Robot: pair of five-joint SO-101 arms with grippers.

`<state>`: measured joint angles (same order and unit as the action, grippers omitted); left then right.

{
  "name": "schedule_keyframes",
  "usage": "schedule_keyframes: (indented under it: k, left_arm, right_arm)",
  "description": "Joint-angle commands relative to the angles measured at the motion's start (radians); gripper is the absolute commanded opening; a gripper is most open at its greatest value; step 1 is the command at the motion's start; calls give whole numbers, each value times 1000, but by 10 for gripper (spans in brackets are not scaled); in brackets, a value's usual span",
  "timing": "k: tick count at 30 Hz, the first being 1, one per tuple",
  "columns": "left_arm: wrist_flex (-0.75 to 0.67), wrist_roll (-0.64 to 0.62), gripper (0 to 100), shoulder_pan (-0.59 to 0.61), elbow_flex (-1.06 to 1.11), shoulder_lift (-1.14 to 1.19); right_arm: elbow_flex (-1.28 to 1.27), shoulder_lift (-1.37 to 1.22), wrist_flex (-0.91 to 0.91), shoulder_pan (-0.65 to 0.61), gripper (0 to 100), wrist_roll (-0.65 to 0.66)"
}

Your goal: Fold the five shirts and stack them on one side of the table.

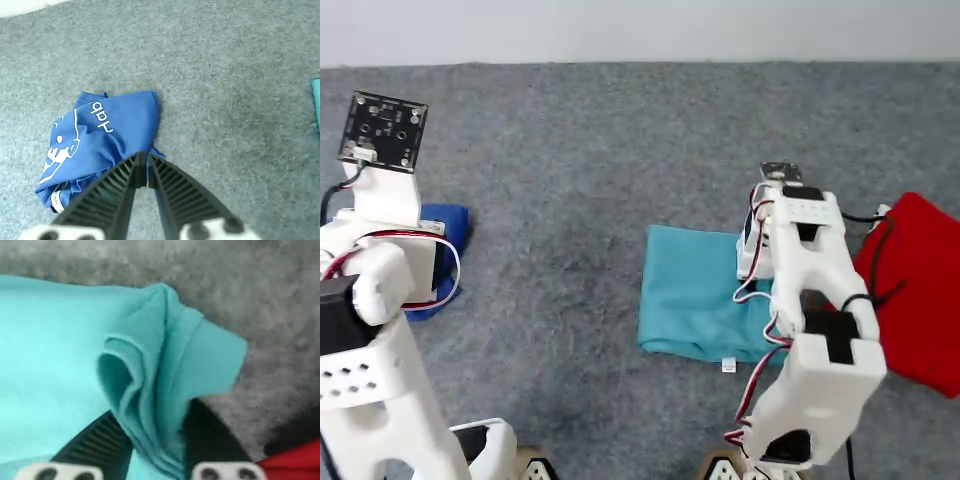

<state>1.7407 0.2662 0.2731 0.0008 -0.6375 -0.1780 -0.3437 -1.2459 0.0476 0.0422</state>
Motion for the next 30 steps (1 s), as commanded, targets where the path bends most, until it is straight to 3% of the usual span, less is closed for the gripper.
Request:
schedule_keyframes:
  k: [1, 6, 12, 14, 20, 25, 27, 30]
  left_arm:
    - [12, 9, 13, 6, -2, -15]
    - [12, 6, 13, 8, -2, -15]
    - [12, 6, 13, 8, -2, -17]
    - [12, 6, 13, 8, -2, -17]
    - [12, 6, 13, 8, -2, -17]
    - [12, 5, 13, 8, -2, -17]
    - [12, 5, 13, 8, -2, -17]
    - [12, 5, 13, 8, -2, -17]
  right_arm:
    - [98, -4, -58, 22, 9, 43]
    - [253, -12, -84, 42, 10, 342]
    - [313, -12, 5, -53, 10, 1057]
    - [313, -12, 16, -94, 10, 1201]
    - [318, -22, 39, -209, 17, 1250]
    - [319, -41, 157, -214, 118, 1229]
    - [345, -31, 124, -219, 173, 1120]
    - [428, -13, 85, -216, 249, 850]
